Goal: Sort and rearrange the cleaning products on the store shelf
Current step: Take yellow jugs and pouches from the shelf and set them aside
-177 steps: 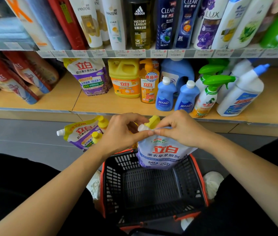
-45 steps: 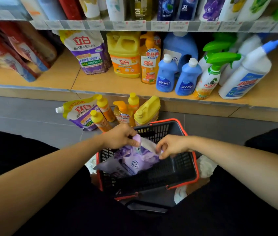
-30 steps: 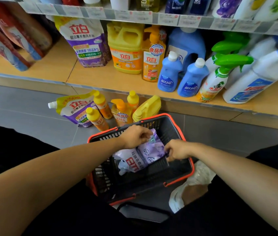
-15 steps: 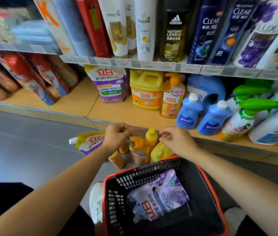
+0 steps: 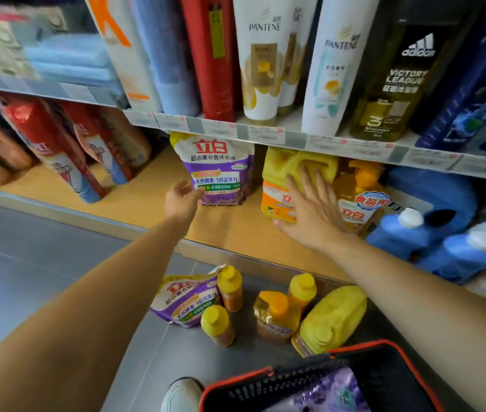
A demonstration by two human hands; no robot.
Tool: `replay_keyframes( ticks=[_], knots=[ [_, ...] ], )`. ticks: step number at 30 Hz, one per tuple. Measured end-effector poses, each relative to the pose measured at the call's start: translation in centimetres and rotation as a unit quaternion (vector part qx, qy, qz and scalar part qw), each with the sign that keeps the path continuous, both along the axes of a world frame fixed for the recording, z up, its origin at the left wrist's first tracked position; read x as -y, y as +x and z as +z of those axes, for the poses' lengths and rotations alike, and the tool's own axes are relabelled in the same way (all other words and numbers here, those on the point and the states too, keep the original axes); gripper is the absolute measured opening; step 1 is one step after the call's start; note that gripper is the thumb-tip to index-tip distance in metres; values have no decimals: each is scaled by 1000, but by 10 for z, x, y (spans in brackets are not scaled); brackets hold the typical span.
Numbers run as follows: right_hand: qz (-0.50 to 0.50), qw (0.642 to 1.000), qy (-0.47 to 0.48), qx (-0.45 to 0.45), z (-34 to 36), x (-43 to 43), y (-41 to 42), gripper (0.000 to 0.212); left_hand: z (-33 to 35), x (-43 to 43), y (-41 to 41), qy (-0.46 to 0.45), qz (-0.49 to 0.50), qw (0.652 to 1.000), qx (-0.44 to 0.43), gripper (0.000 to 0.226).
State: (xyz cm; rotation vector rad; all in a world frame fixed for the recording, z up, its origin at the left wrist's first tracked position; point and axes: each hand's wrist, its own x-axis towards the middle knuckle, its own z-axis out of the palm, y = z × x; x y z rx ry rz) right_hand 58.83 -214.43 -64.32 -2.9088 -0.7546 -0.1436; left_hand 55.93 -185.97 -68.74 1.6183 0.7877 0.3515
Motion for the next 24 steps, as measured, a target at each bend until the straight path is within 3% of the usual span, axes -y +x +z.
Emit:
replay_keyframes(
  ticks=[4,8,15,20,24],
  knots=[
    [-8,998,1,61,-14,2,1,104,-5,-21,35,-31,-8,999,39,81],
    [-12,997,5,82,-14,2,-1,97,-2,-14,49,-85,-44,990,102,59],
    [-30,998,10,60,-5,-2,-1,88,-19,37,6,-125,94,974,165,44],
    [-25,999,13,47,2,-1,1,86,-8,48,-28,-4,110,978,177,49],
    [-21,999,4,30,5,-1,3,88,16,50,-31,87,89,972,197,11]
  ],
)
